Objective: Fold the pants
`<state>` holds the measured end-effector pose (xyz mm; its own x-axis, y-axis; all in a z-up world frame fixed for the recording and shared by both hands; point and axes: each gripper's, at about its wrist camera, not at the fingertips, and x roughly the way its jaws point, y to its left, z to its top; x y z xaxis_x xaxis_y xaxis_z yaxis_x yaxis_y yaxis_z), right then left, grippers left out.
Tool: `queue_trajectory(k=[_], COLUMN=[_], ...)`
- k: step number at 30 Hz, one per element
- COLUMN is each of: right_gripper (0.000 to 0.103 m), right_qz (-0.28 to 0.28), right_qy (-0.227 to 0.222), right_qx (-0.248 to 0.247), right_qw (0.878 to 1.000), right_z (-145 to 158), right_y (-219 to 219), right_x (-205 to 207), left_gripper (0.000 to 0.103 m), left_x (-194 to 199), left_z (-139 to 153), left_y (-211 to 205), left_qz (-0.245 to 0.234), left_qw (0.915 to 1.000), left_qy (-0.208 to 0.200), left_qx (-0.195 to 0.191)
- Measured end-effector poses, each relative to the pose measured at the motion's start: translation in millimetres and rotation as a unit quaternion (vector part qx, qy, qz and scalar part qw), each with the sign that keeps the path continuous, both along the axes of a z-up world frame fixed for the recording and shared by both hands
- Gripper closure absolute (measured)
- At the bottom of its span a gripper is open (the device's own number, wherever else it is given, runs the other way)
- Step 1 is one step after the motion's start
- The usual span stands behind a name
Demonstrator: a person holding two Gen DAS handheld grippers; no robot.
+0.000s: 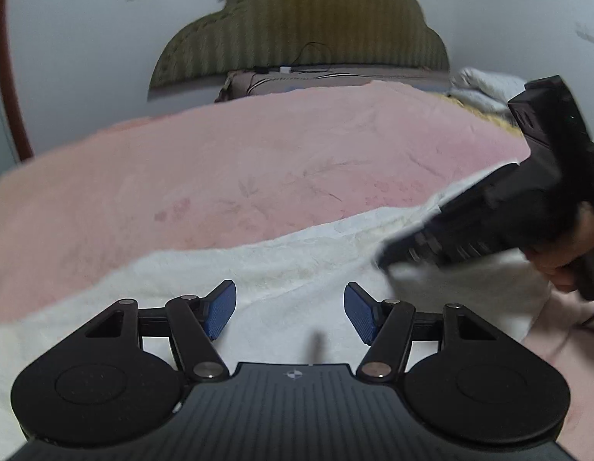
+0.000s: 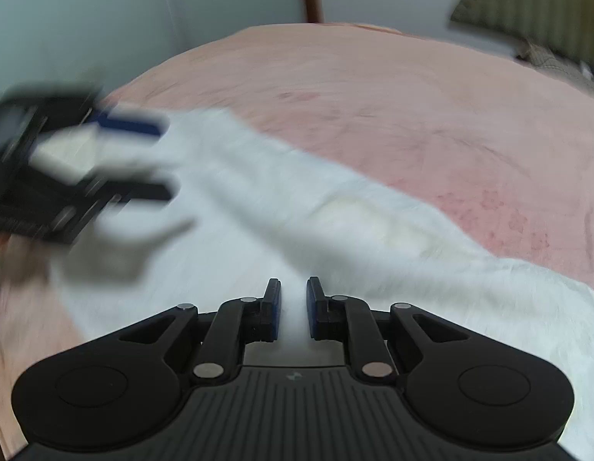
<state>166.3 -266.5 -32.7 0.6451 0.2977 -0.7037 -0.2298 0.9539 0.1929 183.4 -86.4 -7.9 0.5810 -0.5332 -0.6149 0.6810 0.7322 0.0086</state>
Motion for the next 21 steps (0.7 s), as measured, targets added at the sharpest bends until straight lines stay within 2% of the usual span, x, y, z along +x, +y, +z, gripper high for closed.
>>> queue_trajectory(k=[1, 3, 4, 6, 8, 11, 13, 14, 16, 17, 18, 20, 21], right_gripper=[0.09, 0.087, 0.086, 0.086, 0.084, 0.081, 0.081, 0.077, 0.066, 0.055, 0.036, 0.022, 0.019], right_qz=[-0.029, -0.124, -0.138, -0.118, -0.101, -0.078, -0.048, -0.031, -0.016, -0.007, 0.002, 0.018, 0.018], right_qy=[-0.016, -0.039, -0.05, -0.074, -0.071, -0.048, -0.02, -0.006, -0.008, -0.026, -0.036, -0.064, -0.08], right_qx=[0.001, -0.052, -0.066, -0.017, 0.015, 0.027, 0.032, 0.023, -0.009, -0.017, -0.018, -0.044, -0.059], right_qw=[0.999, 0.99, 0.987, 0.99, 0.992, 0.995, 0.998, 0.999, 1.0, 1.0, 0.999, 0.997, 0.995], right_z=[0.7, -0.1, 2.4, 10.4, 13.2, 15.1, 13.0, 8.6, 3.9, 1.3, -1.3, -10.5, -14.7], right_y=[-8.6, -15.9, -17.8, -23.9, -28.5, -36.8, -38.3, -36.7, -29.1, -25.7, -20.8, -5.7, 0.4], right_x=[11.9, 18.1, 15.9, -5.1, -26.3, -50.8, -63.3, -64.2, -80.9, -86.5, -92.4, -103.9, -108.6], left_gripper=[0.036, 0.036, 0.036, 0.036, 0.036, 0.036, 0.036, 0.034, 0.033, 0.033, 0.033, 0.034, 0.035], left_x=[0.8, -6.4, -12.1, -18.8, -17.6, -13.1, -8.8, -6.3, 1.3, 5.7, 10.3, 23.1, 28.1], left_z=[-4.0, -9.7, -11.8, -14.6, -14.7, -7.8, -0.8, 0.6, -2.7, -4.9, -9.5, -19.5, -23.1], left_y=[-2.2, -5.4, -5.8, -5.5, -7.8, -15.8, -25.1, -30.3, -41.8, -46.3, -50.3, -55.6, -57.4], left_qz=[0.008, 0.007, 0.0, -0.01, -0.006, -0.021, -0.042, -0.057, -0.097, -0.123, -0.154, -0.215, -0.238], left_qw=[1.0, 0.9996, 0.9991, 0.998, 0.9979, 0.9976, 0.9942, 0.9909, 0.983, 0.9788, 0.9738, 0.9616, 0.9556], left_qy=[0.004, -0.011, -0.024, -0.039, -0.043, -0.054, -0.091, -0.112, -0.138, -0.139, -0.135, -0.124, -0.121], left_qx=[0.003, 0.023, 0.034, 0.048, 0.047, 0.038, 0.042, 0.047, 0.073, 0.087, 0.099, 0.118, 0.125])
